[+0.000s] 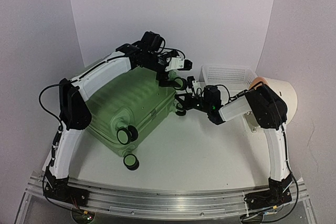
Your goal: Open, take out, and arrange the luggage
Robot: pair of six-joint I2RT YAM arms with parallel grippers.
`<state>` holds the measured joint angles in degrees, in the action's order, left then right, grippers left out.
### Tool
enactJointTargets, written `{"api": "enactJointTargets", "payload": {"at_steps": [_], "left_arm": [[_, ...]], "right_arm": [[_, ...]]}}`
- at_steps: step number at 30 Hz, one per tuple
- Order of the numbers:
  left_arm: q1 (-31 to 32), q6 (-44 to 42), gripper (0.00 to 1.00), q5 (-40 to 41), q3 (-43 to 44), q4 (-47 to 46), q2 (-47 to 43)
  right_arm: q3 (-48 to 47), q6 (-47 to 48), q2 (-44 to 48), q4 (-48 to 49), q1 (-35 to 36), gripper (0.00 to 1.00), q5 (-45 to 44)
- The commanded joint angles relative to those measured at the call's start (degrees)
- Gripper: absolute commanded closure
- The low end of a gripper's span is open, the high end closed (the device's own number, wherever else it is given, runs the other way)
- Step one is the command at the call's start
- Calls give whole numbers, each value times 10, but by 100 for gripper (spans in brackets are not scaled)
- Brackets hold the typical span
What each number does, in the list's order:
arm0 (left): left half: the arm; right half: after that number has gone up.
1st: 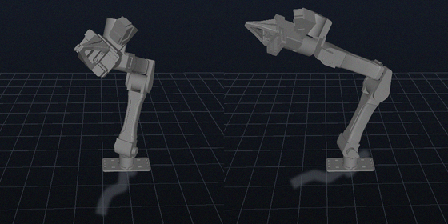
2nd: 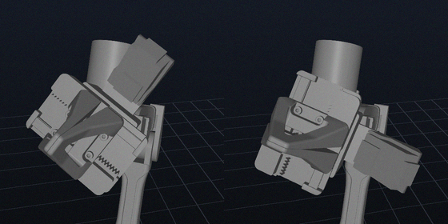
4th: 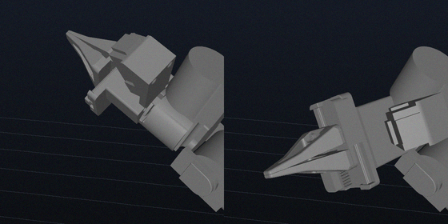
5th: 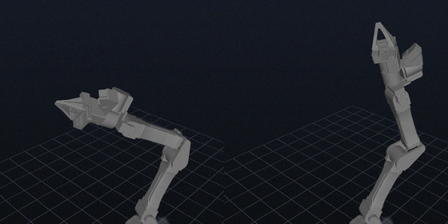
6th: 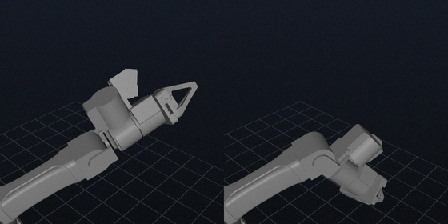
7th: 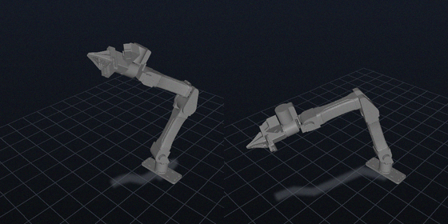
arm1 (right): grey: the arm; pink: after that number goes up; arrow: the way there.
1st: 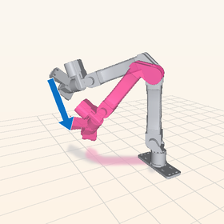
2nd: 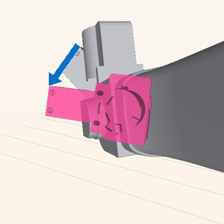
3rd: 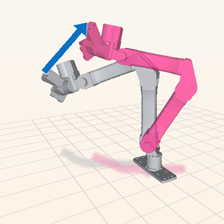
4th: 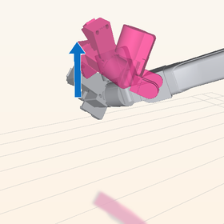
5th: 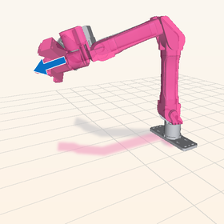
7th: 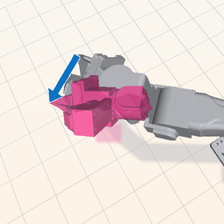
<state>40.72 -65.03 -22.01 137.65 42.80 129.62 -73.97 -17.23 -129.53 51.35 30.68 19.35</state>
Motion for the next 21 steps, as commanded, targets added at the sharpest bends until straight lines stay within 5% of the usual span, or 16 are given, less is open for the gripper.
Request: {"api": "enactJointTargets", "payload": {"at_steps": [1, 5, 9, 14, 21], "left_arm": [[6, -17, 0, 33, 31, -19, 13], [6, -73, 0, 55, -55, -28, -11], [6, -103, 2, 87, 5, 23, 32], [10, -120, 24, 97, -9, 3, 34], [9, -152, 34, 115, 1, 59, 46]], "right_arm": [[-23, 37, 66, 26, 37, 100, 7], [-29, 45, 70, 21, 51, 100, 5], [-32, 49, 73, 21, 61, 100, 5], [-22, 57, 81, 20, 63, 100, -5], [-16, 62, 82, 19, 63, 100, -10]]}}
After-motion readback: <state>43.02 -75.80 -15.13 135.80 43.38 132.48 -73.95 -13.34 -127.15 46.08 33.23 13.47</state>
